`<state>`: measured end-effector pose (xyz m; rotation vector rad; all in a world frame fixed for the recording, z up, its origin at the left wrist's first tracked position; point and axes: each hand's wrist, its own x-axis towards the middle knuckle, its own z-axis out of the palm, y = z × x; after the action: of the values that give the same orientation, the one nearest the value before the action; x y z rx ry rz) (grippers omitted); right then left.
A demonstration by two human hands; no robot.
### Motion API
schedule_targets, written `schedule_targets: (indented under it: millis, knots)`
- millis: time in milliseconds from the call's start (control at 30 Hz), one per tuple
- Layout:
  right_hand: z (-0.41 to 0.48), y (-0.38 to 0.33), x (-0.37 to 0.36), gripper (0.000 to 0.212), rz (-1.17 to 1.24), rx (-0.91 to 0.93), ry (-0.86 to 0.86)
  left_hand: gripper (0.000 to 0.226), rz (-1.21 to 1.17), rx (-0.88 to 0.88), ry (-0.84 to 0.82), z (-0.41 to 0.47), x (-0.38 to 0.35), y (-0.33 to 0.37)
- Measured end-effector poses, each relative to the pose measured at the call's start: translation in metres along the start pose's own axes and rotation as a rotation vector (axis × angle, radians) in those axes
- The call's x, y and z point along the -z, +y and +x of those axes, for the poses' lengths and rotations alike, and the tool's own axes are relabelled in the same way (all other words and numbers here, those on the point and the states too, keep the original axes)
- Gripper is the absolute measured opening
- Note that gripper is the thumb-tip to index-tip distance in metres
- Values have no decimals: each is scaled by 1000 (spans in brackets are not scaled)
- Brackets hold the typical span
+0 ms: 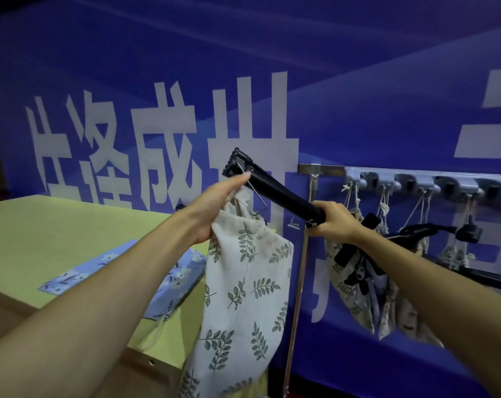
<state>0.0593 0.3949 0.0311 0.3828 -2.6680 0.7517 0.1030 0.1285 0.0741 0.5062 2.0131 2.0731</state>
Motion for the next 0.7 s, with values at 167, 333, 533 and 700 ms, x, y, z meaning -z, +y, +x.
schedule_targets:
  millis: [167, 333, 533, 700]
  knots:
    - [7, -23, 11, 28, 10, 57, 40, 21, 337, 81, -65, -5, 13, -5]
    - [16, -47, 29, 33, -46, 100, 122, 32, 901, 59, 110, -4, 31, -24]
    - [17, -60, 47, 28, -184, 84, 122, 27, 289, 22, 395, 1, 42, -35]
    - [9, -48, 56, 38, -276, 57, 90, 27, -294, 95, 374, -2, 57, -29]
